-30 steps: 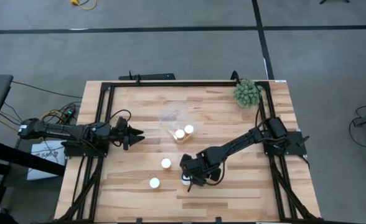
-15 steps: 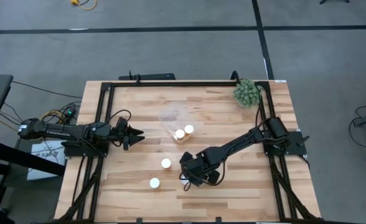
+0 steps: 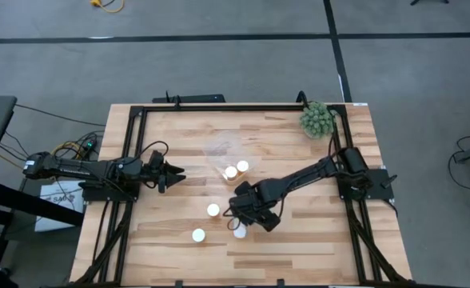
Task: Pick and place pill bottles into a basket
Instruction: Put the orange medicine bottle into the transparent bin
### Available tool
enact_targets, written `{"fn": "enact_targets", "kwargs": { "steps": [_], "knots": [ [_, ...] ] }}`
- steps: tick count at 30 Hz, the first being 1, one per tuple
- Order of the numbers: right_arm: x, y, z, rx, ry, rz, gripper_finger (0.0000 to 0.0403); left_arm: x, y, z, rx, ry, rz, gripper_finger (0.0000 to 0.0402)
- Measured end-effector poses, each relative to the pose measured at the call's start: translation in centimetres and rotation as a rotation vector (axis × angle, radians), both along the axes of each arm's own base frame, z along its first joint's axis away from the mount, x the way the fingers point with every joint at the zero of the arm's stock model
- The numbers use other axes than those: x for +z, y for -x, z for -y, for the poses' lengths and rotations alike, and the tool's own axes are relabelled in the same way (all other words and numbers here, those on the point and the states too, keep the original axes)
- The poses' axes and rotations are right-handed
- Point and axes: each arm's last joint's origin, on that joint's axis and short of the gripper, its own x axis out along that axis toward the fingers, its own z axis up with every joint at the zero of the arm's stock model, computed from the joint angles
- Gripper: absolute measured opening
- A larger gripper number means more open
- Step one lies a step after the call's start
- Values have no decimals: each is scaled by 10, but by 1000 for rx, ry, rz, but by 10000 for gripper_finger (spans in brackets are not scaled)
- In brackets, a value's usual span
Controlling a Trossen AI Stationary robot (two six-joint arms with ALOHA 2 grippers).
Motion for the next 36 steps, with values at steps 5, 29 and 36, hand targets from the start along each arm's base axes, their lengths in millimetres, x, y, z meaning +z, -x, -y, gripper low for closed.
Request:
{"fn": "enact_targets", "kwargs": {
  "steps": [5,29,36],
  "knots": [
    [7,-3,18,-117,0,-36,188,0,0,0,1,0,0,247],
    [63,-32,60,-423,-170,97,183,0,0,0,3,0,0,247],
    [90,-42,73,-445,-196,188,197,0,0,0,4,0,0,247]
  ]
}}
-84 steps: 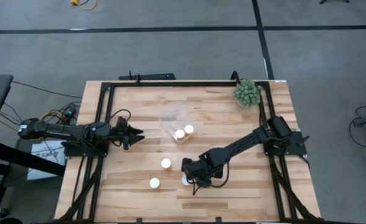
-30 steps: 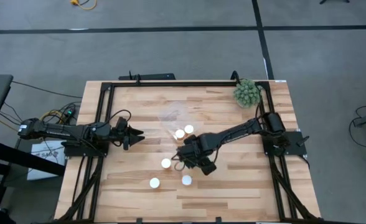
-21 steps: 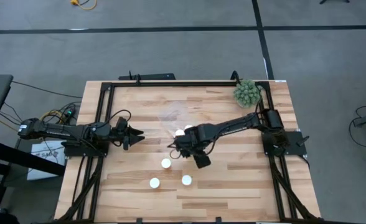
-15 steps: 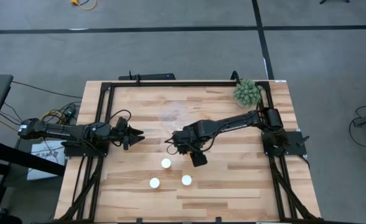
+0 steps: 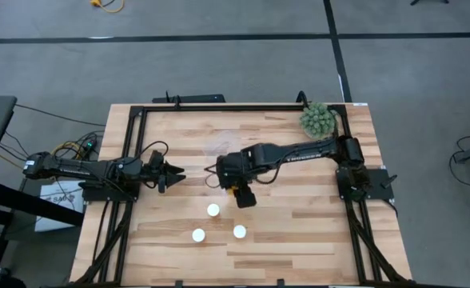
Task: Pick and place pill bottles into a basket
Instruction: Put the orange medicine bottle into the transparent bin
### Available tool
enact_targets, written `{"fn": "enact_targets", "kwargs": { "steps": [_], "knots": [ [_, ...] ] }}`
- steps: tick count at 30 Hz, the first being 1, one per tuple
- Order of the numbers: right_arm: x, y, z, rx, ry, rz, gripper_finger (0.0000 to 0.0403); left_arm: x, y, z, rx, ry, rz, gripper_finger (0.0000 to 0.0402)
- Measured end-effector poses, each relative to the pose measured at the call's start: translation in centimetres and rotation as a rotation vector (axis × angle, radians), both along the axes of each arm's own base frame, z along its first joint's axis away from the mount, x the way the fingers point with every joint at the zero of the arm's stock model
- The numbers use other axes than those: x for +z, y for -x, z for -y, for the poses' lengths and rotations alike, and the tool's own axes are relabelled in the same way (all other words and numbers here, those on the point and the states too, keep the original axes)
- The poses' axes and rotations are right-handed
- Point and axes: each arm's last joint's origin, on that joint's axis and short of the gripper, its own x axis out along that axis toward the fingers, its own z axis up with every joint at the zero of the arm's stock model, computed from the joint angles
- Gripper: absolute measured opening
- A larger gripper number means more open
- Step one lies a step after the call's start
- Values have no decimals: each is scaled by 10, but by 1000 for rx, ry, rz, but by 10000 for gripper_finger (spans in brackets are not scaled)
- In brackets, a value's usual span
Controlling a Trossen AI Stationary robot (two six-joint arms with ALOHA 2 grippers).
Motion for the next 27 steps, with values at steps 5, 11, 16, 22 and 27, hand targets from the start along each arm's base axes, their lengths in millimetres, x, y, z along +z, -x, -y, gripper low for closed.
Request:
{"fn": "enact_targets", "kwargs": {
  "steps": [5,11,16,22,27],
  "knots": [
    [24,-7,19,-46,-5,86,190,0,0,0,0,0,0,247],
    [50,-16,50,-149,-22,225,182,0,0,0,0,0,0,247],
    [58,-21,79,-271,-55,318,191,0,0,0,0,0,0,247],
    [60,-21,104,-342,-63,356,186,0,0,0,0,0,0,247],
    [61,-19,122,-371,-59,373,180,0,0,0,0,0,-1,247]
  ]
}}
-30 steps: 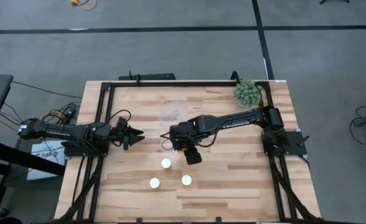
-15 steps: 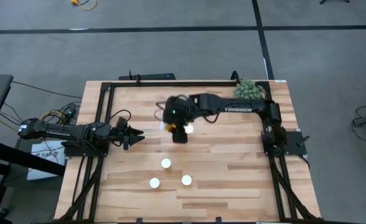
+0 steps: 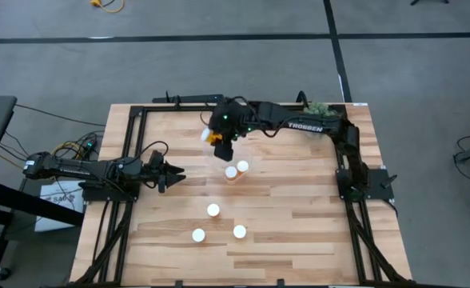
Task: Pick and place pill bottles into a basket
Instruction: Put the orange medicine bottle into the transparent bin
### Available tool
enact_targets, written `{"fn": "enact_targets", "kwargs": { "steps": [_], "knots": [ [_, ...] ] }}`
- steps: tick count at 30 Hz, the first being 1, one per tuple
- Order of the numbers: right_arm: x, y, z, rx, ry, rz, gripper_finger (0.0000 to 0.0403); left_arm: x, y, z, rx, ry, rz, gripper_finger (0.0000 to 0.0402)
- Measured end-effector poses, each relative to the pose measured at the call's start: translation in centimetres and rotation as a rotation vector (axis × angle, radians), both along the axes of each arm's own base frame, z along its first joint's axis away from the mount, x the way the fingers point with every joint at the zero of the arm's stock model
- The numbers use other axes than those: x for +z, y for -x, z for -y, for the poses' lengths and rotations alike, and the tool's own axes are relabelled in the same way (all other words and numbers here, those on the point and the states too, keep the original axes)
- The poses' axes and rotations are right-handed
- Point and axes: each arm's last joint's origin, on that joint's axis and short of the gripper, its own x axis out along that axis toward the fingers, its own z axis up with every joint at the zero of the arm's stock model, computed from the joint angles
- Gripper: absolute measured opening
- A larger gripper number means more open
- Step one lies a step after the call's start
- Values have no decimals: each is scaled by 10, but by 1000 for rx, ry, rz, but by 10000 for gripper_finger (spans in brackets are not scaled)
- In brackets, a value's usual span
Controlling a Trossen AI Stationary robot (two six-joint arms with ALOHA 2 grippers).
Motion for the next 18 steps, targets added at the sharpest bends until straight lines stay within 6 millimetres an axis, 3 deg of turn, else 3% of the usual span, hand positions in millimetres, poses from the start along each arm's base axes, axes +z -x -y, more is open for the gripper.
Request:
{"fn": "enact_targets", "kwargs": {
  "steps": [11,18],
  "knots": [
    [0,7,40,-51,-9,33,188,0,0,0,0,0,1,247],
    [-37,21,54,-75,-123,-128,179,0,0,0,0,0,0,247]
  ]
}}
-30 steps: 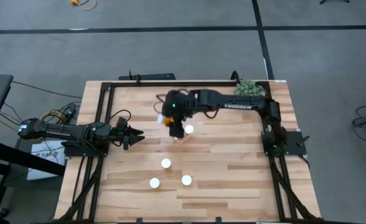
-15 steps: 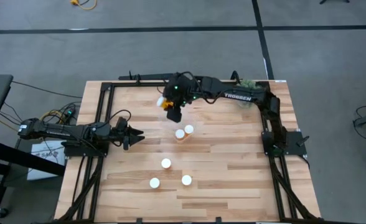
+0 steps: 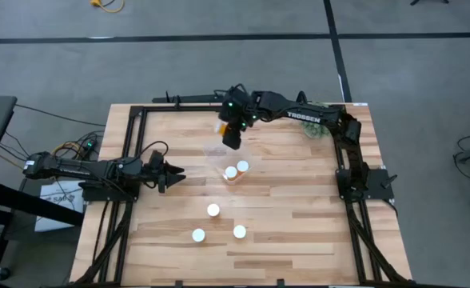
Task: Pick and place pill bottles into a basket
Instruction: Put the orange medicine bottle into the transparent bin
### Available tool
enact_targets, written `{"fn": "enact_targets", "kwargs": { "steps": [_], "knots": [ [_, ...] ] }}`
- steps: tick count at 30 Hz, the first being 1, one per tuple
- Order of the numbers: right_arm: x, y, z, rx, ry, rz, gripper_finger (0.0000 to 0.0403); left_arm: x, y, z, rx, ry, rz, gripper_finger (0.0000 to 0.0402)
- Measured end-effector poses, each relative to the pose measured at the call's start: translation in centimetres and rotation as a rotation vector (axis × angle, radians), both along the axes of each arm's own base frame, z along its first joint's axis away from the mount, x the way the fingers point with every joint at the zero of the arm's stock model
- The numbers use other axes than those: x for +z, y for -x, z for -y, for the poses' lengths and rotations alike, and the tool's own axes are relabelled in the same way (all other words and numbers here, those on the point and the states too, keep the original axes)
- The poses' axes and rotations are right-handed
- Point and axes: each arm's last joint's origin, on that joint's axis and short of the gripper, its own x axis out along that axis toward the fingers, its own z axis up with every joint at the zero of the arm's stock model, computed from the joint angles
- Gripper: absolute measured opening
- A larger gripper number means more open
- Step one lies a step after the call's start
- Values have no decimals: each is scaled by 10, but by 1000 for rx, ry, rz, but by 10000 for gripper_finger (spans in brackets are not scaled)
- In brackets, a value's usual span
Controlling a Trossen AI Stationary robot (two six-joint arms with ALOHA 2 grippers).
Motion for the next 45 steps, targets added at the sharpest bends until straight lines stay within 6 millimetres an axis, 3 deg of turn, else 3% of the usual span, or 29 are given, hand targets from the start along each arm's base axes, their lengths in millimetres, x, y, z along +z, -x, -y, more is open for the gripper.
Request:
{"fn": "enact_targets", "kwargs": {
  "steps": [4,15,22,28,37,45],
  "knots": [
    [-11,4,-7,69,-76,-42,187,0,0,0,9,-2,0,247],
    [-34,0,-18,220,-52,-6,181,0,0,-1,34,-8,1,247],
    [-39,-5,-16,295,-121,106,186,0,0,-1,34,-8,1,247],
    [-45,-8,-8,298,-142,205,185,0,0,-1,38,8,3,247],
    [-74,-1,3,263,-204,250,189,0,0,-1,42,26,6,247],
    [-73,-7,0,162,-94,254,186,0,0,-1,42,27,6,247]
  ]
}}
